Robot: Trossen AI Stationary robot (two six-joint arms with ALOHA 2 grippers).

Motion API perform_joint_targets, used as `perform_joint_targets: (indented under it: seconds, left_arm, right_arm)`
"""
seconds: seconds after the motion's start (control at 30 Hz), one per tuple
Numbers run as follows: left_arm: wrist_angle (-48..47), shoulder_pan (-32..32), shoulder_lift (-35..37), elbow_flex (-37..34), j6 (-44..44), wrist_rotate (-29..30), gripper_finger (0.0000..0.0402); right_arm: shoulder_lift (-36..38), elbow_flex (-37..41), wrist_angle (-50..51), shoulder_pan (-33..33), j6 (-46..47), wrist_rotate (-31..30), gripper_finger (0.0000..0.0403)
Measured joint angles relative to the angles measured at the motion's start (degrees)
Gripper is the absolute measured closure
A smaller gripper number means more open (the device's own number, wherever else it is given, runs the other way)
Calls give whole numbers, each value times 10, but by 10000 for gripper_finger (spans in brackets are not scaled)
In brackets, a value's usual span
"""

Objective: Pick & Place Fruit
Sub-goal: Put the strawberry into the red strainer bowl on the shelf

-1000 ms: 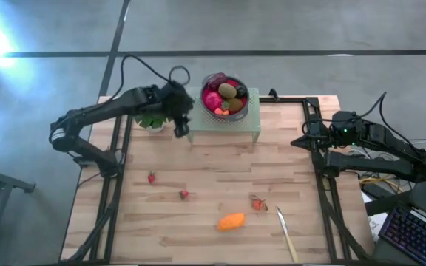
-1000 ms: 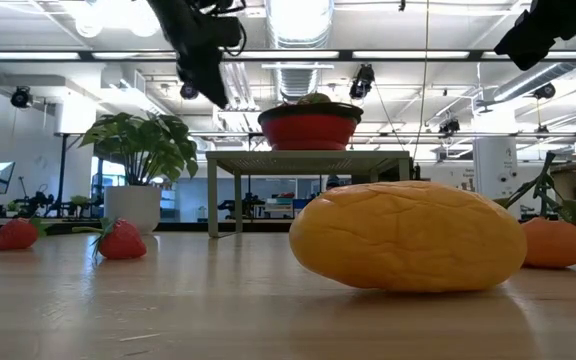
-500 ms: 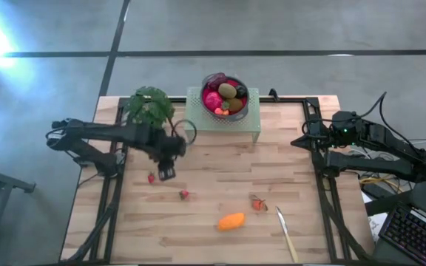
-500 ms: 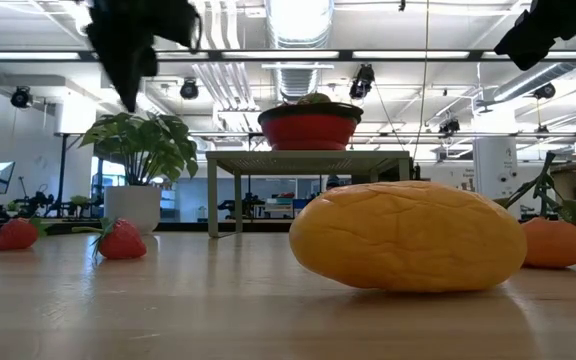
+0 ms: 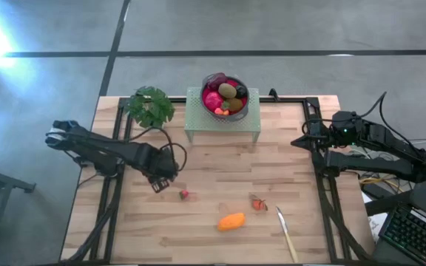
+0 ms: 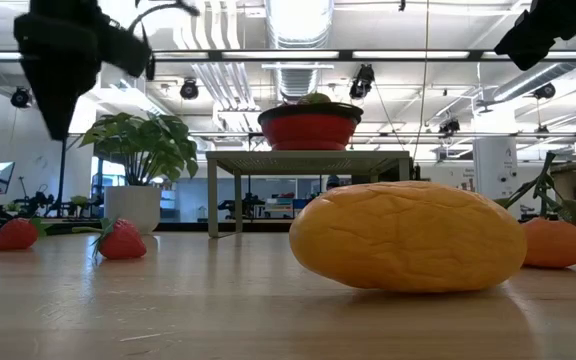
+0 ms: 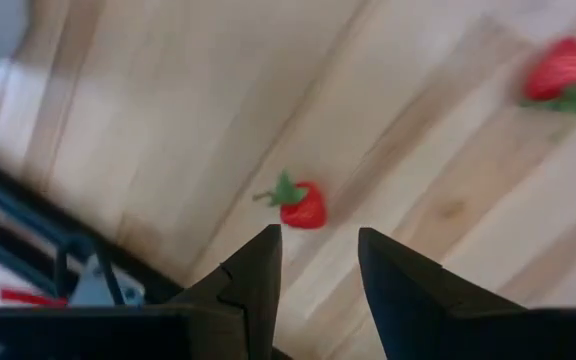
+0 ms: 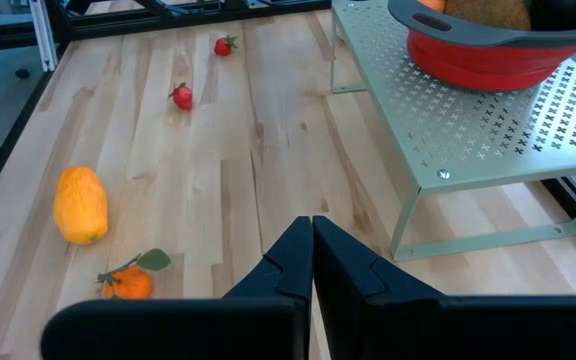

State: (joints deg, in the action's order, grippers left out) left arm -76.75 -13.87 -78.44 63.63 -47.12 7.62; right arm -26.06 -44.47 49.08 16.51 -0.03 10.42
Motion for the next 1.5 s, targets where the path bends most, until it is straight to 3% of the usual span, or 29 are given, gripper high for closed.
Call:
perform_joint_targets:
  seconds: [0.23, 0.57, 1.5]
  left_arm:
    - [2, -1, 8, -57, -81, -30, 253]
    - [72, 0, 14, -121, -100, -39, 174]
    - [282, 4, 16, -286, -119, -49, 174]
  right_arm:
    - [0, 0, 0, 0, 0, 0, 394]
    - [0, 0, 0, 0, 0, 0, 394]
    - [0, 0, 0, 0, 0, 0, 394]
